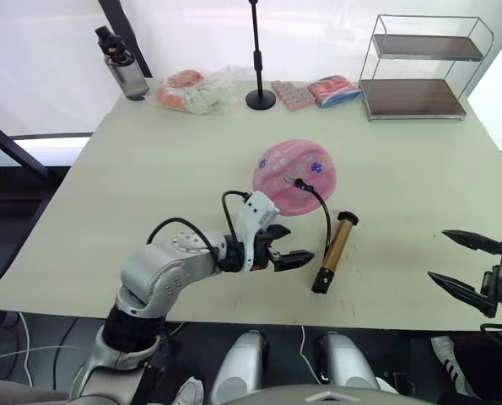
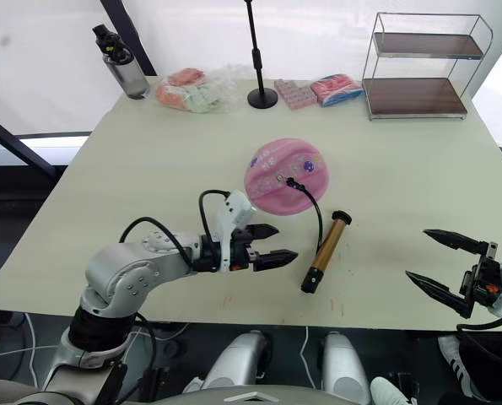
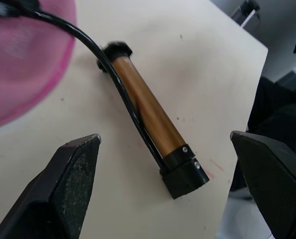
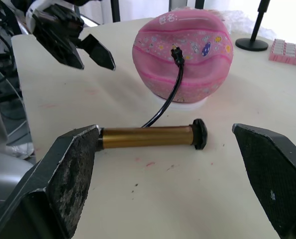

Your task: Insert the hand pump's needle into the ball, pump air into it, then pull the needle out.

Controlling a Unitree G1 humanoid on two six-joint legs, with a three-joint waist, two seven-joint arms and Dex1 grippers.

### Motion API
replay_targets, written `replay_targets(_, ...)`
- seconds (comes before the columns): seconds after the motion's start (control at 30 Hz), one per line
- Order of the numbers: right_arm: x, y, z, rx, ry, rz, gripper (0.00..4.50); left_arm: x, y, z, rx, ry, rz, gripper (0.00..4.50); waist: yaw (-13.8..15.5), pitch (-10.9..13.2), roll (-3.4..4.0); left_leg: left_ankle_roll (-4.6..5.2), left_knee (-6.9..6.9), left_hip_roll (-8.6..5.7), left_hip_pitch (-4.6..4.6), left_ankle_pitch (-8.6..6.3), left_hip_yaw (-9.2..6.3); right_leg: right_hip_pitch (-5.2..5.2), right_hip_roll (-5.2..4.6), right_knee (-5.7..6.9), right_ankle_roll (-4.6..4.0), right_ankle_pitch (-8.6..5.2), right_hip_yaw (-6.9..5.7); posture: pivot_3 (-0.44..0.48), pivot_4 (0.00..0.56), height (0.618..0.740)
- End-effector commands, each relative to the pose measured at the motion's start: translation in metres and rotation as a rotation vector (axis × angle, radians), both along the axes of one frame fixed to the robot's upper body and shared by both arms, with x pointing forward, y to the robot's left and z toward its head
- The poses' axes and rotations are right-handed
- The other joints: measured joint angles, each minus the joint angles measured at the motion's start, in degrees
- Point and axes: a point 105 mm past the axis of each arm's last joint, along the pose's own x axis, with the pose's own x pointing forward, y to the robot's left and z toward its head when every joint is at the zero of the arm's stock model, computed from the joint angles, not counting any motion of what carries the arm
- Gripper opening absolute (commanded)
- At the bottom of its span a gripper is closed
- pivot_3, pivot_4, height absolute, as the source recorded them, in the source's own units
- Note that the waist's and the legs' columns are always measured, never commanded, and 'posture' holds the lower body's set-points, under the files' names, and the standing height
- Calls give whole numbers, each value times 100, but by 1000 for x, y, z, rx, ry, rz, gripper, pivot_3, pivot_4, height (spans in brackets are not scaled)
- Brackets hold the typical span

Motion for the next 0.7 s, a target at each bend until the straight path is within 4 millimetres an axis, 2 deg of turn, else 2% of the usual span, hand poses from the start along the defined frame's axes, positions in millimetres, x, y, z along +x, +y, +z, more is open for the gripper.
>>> replay_targets(0.03,-6,0,12,-21,-59,8,4500,6,-13,-2,23,-24,18,4448,9,0,-1,0,3,0,0,0,3,0,0,0,1,0,3,0,150,740)
replay_targets(0.23,-5,7,8,-9,-76,-17,4500,21,-36,-22,157,-35,32,4448,40,0,-1,1,23,-3,-4,0,4,3,5,3,8,4,5,0,150,740)
replay_targets(0.43,-12,12,3,-8,-67,-21,4500,29,-64,-20,119,-8,41,4448,47,0,-1,2,29,-2,-10,-1,4,1,5,4,9,4,6,0,150,740)
replay_targets(0.7,-17,13,1,-14,-63,-38,4500,20,-89,-36,183,31,3,4448,36,-1,1,3,31,-4,-8,-2,7,1,7,6,10,4,9,0,150,740)
